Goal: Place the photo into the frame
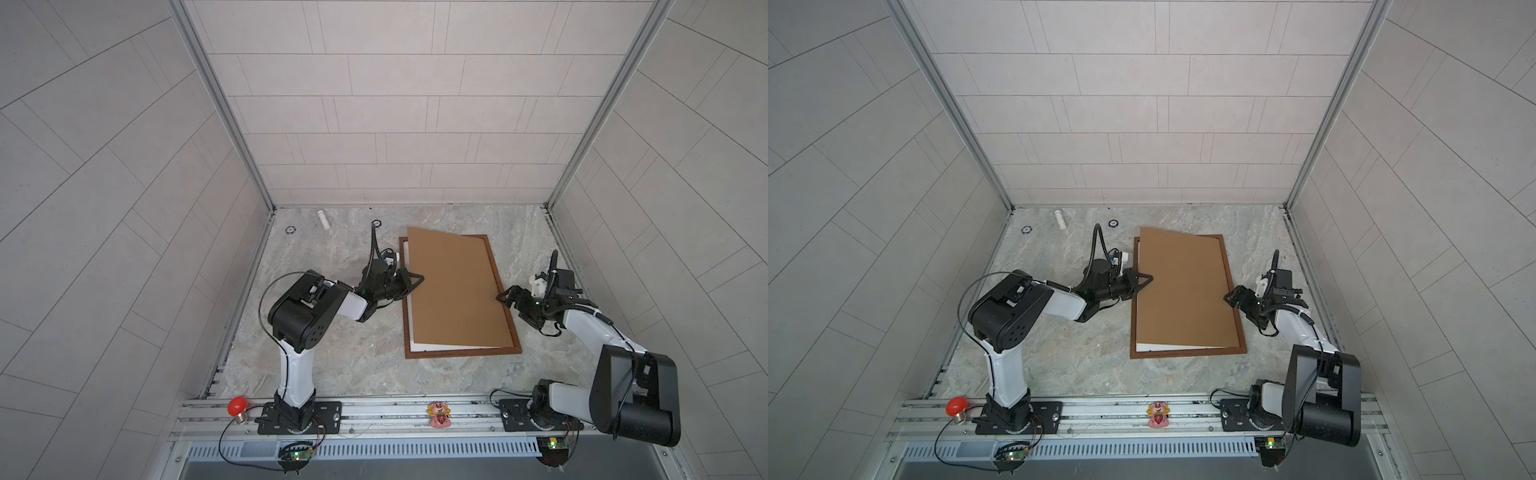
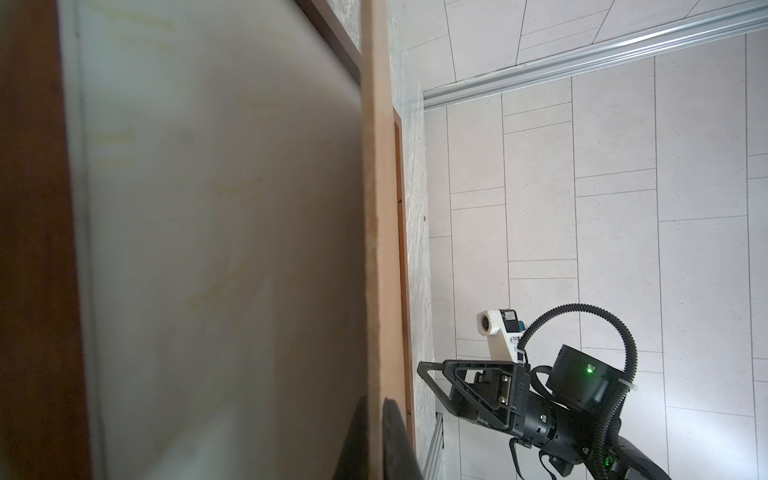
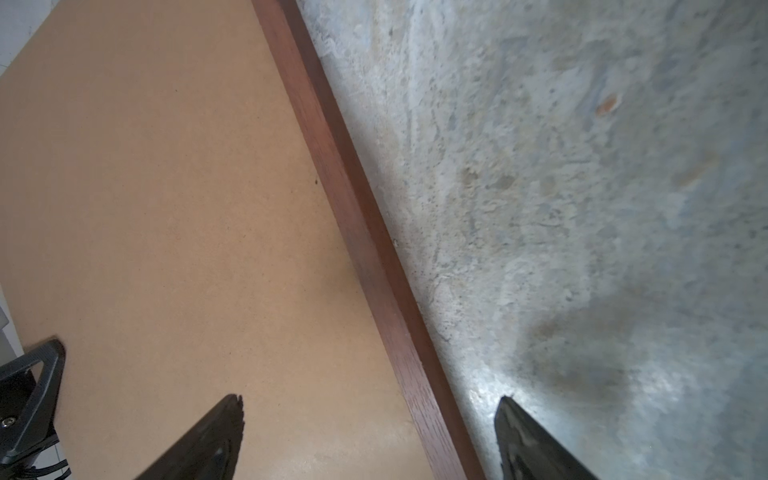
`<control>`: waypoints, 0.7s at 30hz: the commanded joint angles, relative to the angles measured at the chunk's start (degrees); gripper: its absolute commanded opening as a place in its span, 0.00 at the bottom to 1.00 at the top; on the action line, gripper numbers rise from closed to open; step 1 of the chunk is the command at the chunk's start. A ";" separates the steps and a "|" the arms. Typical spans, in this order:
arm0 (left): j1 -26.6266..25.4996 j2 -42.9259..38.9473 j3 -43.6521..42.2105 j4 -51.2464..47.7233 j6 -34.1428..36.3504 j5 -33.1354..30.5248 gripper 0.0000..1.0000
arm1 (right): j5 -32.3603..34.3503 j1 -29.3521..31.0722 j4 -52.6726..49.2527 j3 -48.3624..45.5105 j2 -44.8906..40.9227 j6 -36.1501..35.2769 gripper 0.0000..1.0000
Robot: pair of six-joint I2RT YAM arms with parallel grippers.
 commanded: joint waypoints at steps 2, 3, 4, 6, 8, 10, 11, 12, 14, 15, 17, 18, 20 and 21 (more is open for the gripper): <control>-0.40 0.69 0.10 -4.55 9.20 -1.68 0.03 | 0.24 -0.33 -1.25 -0.79 -1.36 -1.86 0.90; -0.40 0.64 0.11 -5.31 9.76 -1.76 0.04 | 0.53 -0.42 -1.45 -0.97 -1.68 -1.92 0.90; -0.41 0.77 0.32 -6.15 10.37 -1.77 0.04 | 1.11 -0.58 -1.60 -1.13 -2.12 -1.65 0.90; -0.40 1.09 0.60 -7.33 11.36 -1.64 0.07 | 2.32 -0.89 -1.63 -1.36 -2.66 -0.98 0.90; -0.38 1.38 0.55 -8.37 12.04 -1.92 0.09 | 2.41 -1.25 -1.72 -1.05 -2.79 -1.27 0.90; -0.44 1.89 0.64 -8.86 12.15 -1.86 0.11 | 2.42 -1.56 -1.80 -0.74 -2.68 -1.74 0.89; -0.46 2.17 0.74 -9.07 12.15 -1.86 0.13 | 2.25 -1.81 -1.85 -0.71 -2.62 -1.66 0.89; -0.55 2.37 0.82 -9.22 12.14 -1.86 0.15 | 2.15 -1.87 -1.81 -0.67 -2.38 -1.65 0.89; -0.44 2.70 0.97 -10.07 12.31 -1.86 0.20 | 1.98 -1.91 -1.81 -0.71 -1.87 -1.12 0.89; -0.50 2.85 1.12 -10.31 12.41 -1.81 0.22 | 1.72 -1.91 -1.81 -0.71 -1.55 -1.11 0.89; -0.50 2.88 1.14 -11.11 12.75 -1.92 0.25 | 1.11 -1.90 -1.80 -0.72 -0.89 -1.29 0.89; -0.50 2.80 1.37 -12.05 13.12 -2.09 0.26 | 0.80 -1.91 -1.81 -0.63 -0.63 -1.41 0.89; -0.49 2.53 2.20 -14.26 14.04 -2.21 0.29 | -0.29 -1.95 -2.02 -0.29 -0.34 -1.61 0.89; -0.49 2.40 2.50 -15.44 14.55 -2.34 0.30 | -0.95 -1.96 -2.30 -0.03 -0.33 -2.15 0.89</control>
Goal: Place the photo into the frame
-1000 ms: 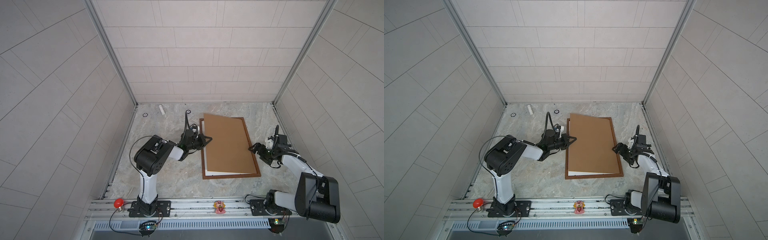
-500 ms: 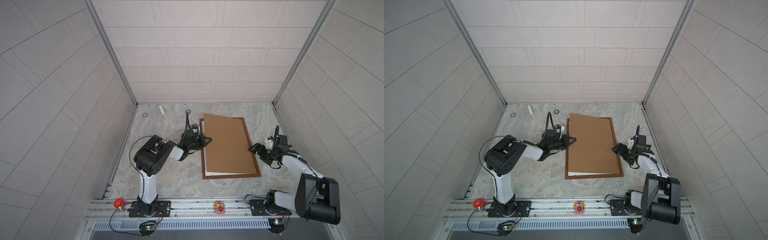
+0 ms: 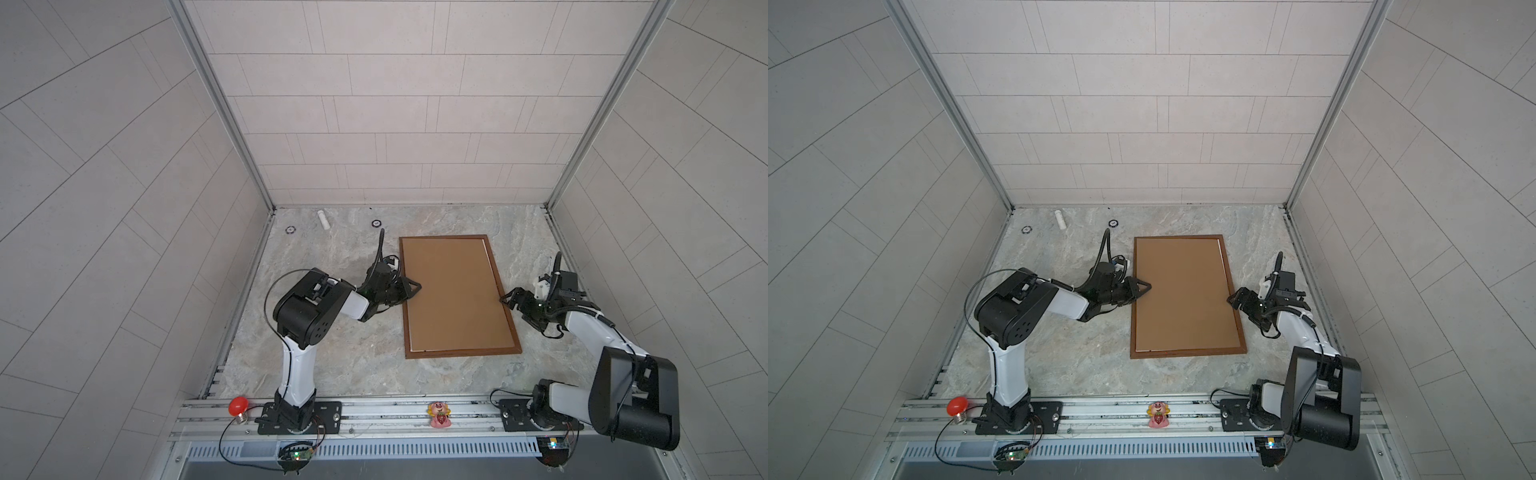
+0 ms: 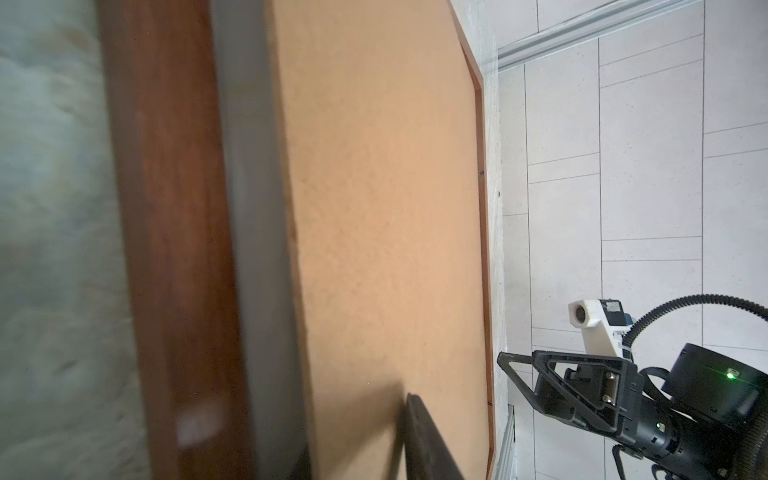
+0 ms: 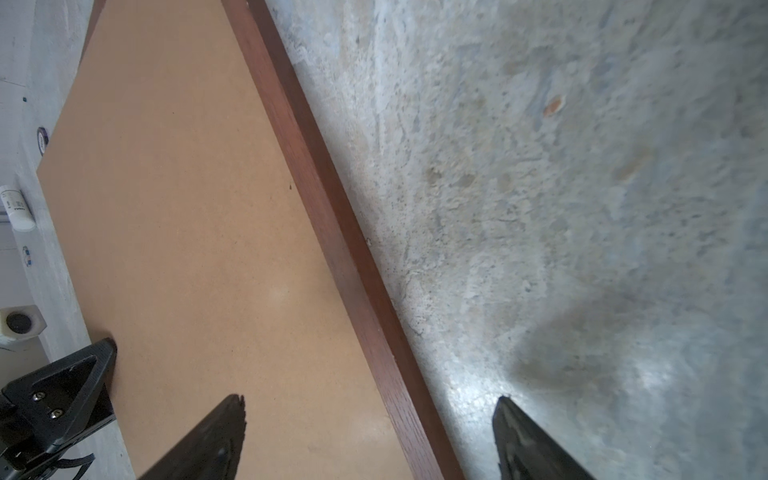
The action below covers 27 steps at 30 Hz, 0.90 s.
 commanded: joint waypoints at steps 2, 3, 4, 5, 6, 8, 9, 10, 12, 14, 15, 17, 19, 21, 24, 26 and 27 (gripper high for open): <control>-0.55 -0.56 1.65 -8.21 5.70 -1.27 0.32 | -2.13 -0.20 -2.10 1.21 0.06 -2.01 0.89; -0.57 -0.80 2.05 -9.62 6.34 -1.48 0.34 | -2.23 -0.25 -2.05 1.33 -0.02 -1.99 0.89; -0.56 -1.14 2.52 -11.36 7.19 -1.62 0.36 | -2.45 -0.25 -2.05 1.35 -0.03 -1.95 0.89; -0.62 -1.38 3.06 -13.29 7.89 -1.79 0.37 | -2.61 -0.25 -2.05 1.30 -0.07 -2.00 0.89; -0.57 -1.53 3.45 -14.53 8.39 -1.90 0.37 | -2.80 -0.23 -1.98 1.14 0.05 -2.00 0.89; -0.57 -1.89 4.17 -16.70 9.07 -2.23 0.37 | -3.46 -0.24 -1.40 0.75 0.12 -1.91 0.89; -0.57 -1.94 4.42 -17.23 9.24 -2.46 0.37 | -3.71 -0.24 -1.27 0.60 0.13 -1.91 0.89; -0.67 -2.03 4.69 -18.18 9.30 -2.88 0.37 | -3.92 -0.25 -1.09 0.35 0.11 -1.82 0.89; -0.67 -1.89 5.32 -19.66 9.18 -3.53 0.31 | -4.33 -0.19 -0.83 -0.04 -0.02 -1.77 0.89; -0.73 -1.31 5.55 -18.52 7.53 -3.69 0.25 | -4.44 -0.23 -0.48 -0.59 -0.37 -1.73 0.88; -0.77 -1.07 5.55 -17.85 6.85 -4.07 0.25 | -4.42 -0.25 -0.47 -0.71 -0.46 -1.80 0.88; -0.77 -0.61 5.69 -17.73 6.10 -5.98 0.24 | -4.53 -0.25 -0.24 -1.11 -0.74 -1.75 0.88; -0.75 -0.40 5.68 -17.85 5.62 -7.55 0.22 | -4.78 -0.19 -0.03 -1.40 -0.90 -1.80 0.88; -0.82 -0.08 5.73 -17.18 4.68 -7.55 0.21 | -4.92 -0.24 0.16 -1.63 -1.04 -1.82 0.88; -0.58 1.06 6.46 -14.44 0.12 -3.84 0.18 | -5.06 -0.25 0.48 -2.25 -0.91 -1.91 0.88; -0.66 1.36 6.90 -12.85 -2.08 -3.17 0.13 | -5.14 -0.25 0.95 -2.66 -0.60 -1.93 0.88; -0.68 1.21 6.88 -12.56 -2.42 -3.76 0.13 | -5.22 -0.25 1.38 -2.90 -0.47 -1.83 0.88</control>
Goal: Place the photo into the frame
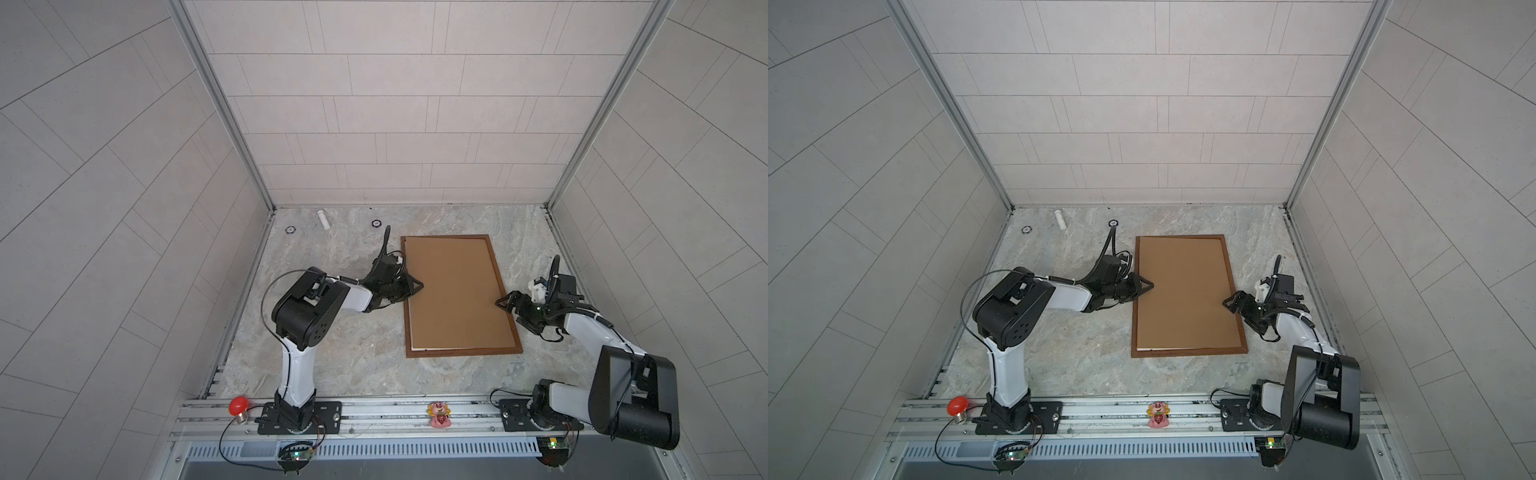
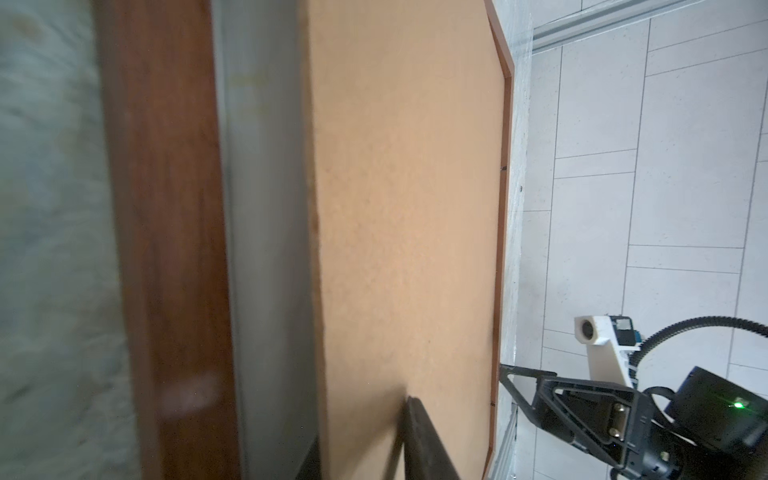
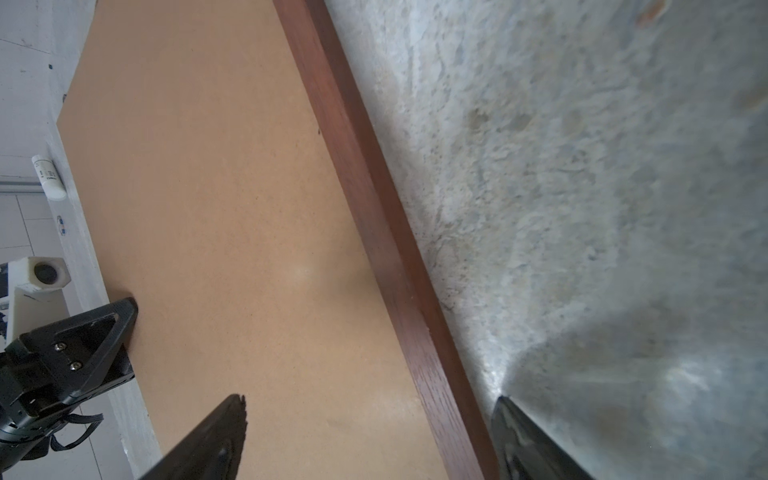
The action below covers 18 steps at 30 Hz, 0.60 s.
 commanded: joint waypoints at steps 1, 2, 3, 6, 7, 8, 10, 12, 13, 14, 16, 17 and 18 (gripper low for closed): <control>-0.36 1.31 0.73 -0.61 -1.20 -4.25 0.12 | -0.71 -0.18 1.32 -1.15 -0.25 -0.95 0.88; -0.29 1.10 0.64 -0.80 -0.97 -5.30 0.11 | -0.77 -0.21 1.44 -1.23 0.01 -0.87 0.88; -0.27 0.79 0.43 -0.77 -0.92 -5.99 0.11 | -0.88 -0.19 1.55 -1.38 0.18 -0.88 0.88; 0.06 0.34 0.07 0.15 -1.86 -6.94 0.07 | -1.05 -0.20 1.55 -1.70 0.55 -1.06 0.88; 0.29 0.41 -0.14 0.98 -2.74 -6.64 0.06 | -1.27 -0.15 1.66 -1.93 0.63 -1.04 0.88; 0.59 0.48 -0.38 2.00 -3.68 -6.35 0.06 | -1.39 -0.10 1.64 -2.01 0.64 -1.06 0.88; 0.97 0.24 -0.86 3.19 -4.82 -6.71 0.02 | -1.39 -0.09 1.71 -2.27 0.55 -1.04 0.88; 1.23 0.07 -1.17 4.02 -5.06 -7.37 0.01 | -1.67 -0.12 1.98 -2.69 0.49 -0.97 0.88; 1.36 0.06 -1.10 4.29 -4.88 -7.56 0.00 | -1.87 -0.14 1.98 -2.80 0.48 -0.97 0.88; 1.40 0.06 -1.03 4.66 -4.88 -7.64 0.00 | -1.94 -0.14 1.99 -2.84 0.46 -0.97 0.88; 1.57 0.12 -0.87 5.27 -4.97 -7.86 0.00 | -2.09 -0.13 1.99 -3.06 0.40 -0.96 0.88; 1.69 0.36 -0.64 5.30 -5.18 -7.77 0.00 | -2.16 -0.09 1.98 -3.12 0.28 -0.97 0.88; 1.82 0.49 -0.46 5.40 -5.31 -7.67 0.00 | -2.24 -0.14 2.00 -3.32 0.22 -0.88 0.88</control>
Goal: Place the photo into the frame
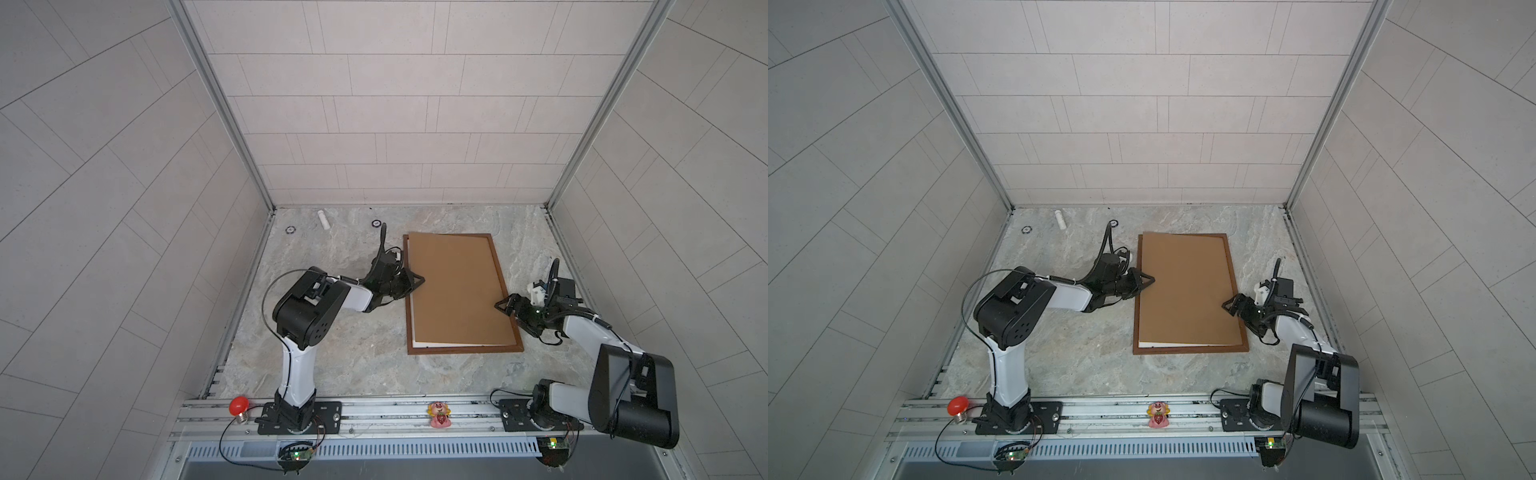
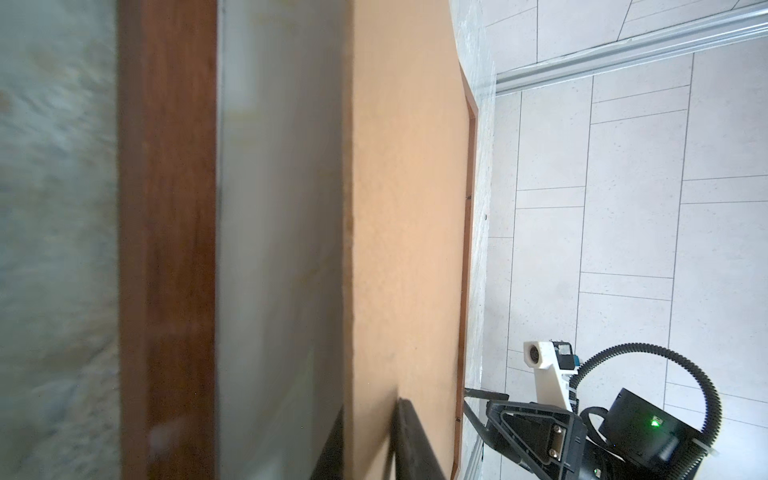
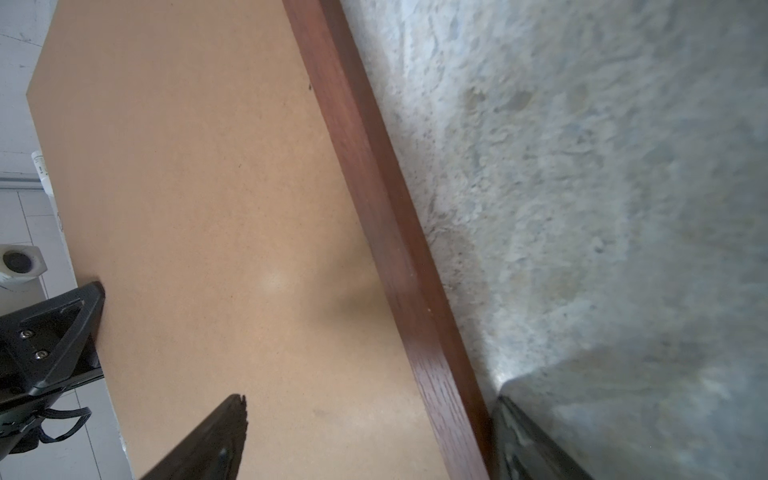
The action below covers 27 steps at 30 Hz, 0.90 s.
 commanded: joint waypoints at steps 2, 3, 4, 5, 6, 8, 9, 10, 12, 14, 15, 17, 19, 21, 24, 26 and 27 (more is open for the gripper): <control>1.03 0.46 -0.47 -0.19 0.47 -6.91 0.00 | -1.42 0.01 -0.87 -1.18 -0.29 -0.45 0.88; 1.08 0.27 -0.80 -0.17 1.10 -7.75 0.00 | -1.48 0.02 -0.83 -1.22 -0.38 -0.42 0.88; 1.07 -0.14 -1.33 -0.42 2.02 -8.91 0.00 | -1.55 0.04 -0.87 -1.31 -0.55 -0.47 0.88; 1.04 -0.41 -1.69 -0.84 2.95 -9.81 0.00 | -1.59 0.01 -0.87 -1.37 -0.71 -0.47 0.88; 1.05 -0.63 -1.91 -1.18 3.96 -10.52 0.00 | -1.67 0.01 -0.87 -1.45 -0.89 -0.47 0.88; 1.10 -0.82 -1.92 -2.07 5.79 -11.16 0.00 | -1.77 0.14 -0.78 -1.70 -1.03 -0.46 0.88; 1.03 -0.73 -1.49 -3.01 6.43 -11.32 0.00 | -1.76 0.11 -0.78 -1.79 -1.19 -0.47 0.88; 1.04 -0.49 -1.26 -3.39 6.89 -11.19 0.00 | -1.81 0.10 -0.74 -1.88 -1.17 -0.42 0.88; 1.04 -0.20 -0.79 -3.95 7.31 -11.53 0.00 | -1.99 0.19 -0.70 -2.00 -1.23 -0.43 0.87; 1.04 0.00 -0.86 -4.03 7.55 -12.15 0.00 | -2.12 0.27 -0.70 -2.09 -1.26 -0.38 0.87; 1.05 0.15 -0.60 -4.36 7.98 -12.61 0.00 | -2.12 0.28 -0.64 -2.06 -1.32 -0.38 0.87; 0.97 0.02 0.08 -6.42 9.67 -13.49 0.01 | -2.10 0.45 -0.61 -2.20 -1.57 -0.41 0.87; 0.92 -0.24 0.45 -7.95 10.85 -14.24 0.03 | -2.12 0.55 -0.70 -2.32 -1.83 -0.47 0.87; 0.94 -0.60 0.89 -9.79 11.91 -15.13 0.05 | -2.11 0.69 -0.70 -2.40 -2.03 -0.45 0.87; 0.92 -0.31 1.33 -11.28 12.92 -15.63 0.07 | -2.12 0.71 -0.72 -2.56 -2.19 -0.55 0.87; 0.81 0.05 1.26 -11.33 13.11 -15.63 0.10 | -2.16 0.71 -0.54 -2.67 -2.18 -0.55 0.87; 0.81 0.30 1.38 -11.56 13.19 -15.63 0.13 | -2.12 0.76 -0.44 -2.81 -2.22 -0.64 0.87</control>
